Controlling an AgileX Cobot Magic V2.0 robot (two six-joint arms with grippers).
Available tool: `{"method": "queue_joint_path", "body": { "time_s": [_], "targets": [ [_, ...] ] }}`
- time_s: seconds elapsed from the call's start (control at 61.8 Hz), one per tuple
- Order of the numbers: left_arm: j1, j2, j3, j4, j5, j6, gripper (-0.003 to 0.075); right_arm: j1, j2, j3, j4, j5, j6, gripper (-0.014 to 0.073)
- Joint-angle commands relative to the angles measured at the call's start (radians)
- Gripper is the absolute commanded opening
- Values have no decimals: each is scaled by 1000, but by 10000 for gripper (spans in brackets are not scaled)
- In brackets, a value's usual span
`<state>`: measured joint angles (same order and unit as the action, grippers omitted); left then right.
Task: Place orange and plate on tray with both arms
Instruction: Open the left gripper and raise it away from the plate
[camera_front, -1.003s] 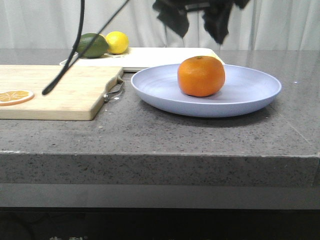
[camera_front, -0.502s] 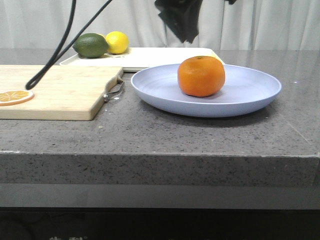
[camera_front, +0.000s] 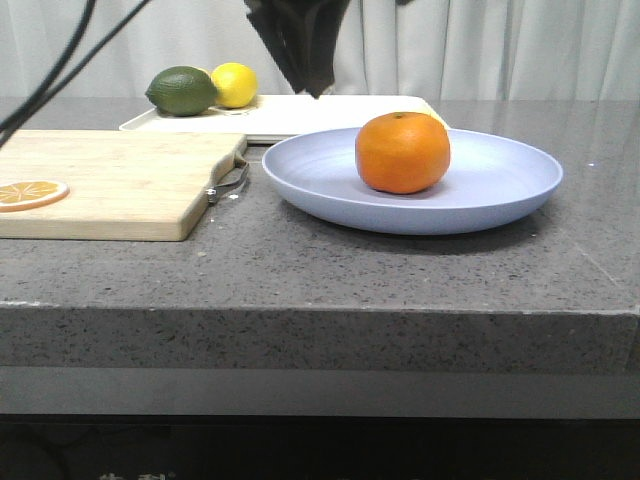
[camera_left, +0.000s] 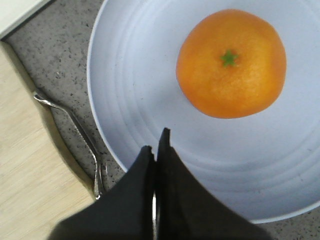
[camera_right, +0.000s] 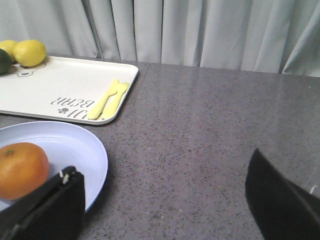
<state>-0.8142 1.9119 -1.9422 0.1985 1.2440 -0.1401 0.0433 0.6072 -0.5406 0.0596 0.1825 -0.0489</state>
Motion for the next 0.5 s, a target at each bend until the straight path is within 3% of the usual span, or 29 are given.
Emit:
{"method": "queue_joint_path", "body": {
  "time_s": [0.0,0.162,0.485],
  "targets": [
    [5,-88,-30,18,36,-3,-18,-3,6,-39,0,-67,-3,652],
    [49,-153,16,30,36,-3,-18,-3,6,-39,0,-67,-3,652],
    [322,-363,236,34,-32,-14,-18,-3,6,-39,0,-67,-3,652]
  ]
}}
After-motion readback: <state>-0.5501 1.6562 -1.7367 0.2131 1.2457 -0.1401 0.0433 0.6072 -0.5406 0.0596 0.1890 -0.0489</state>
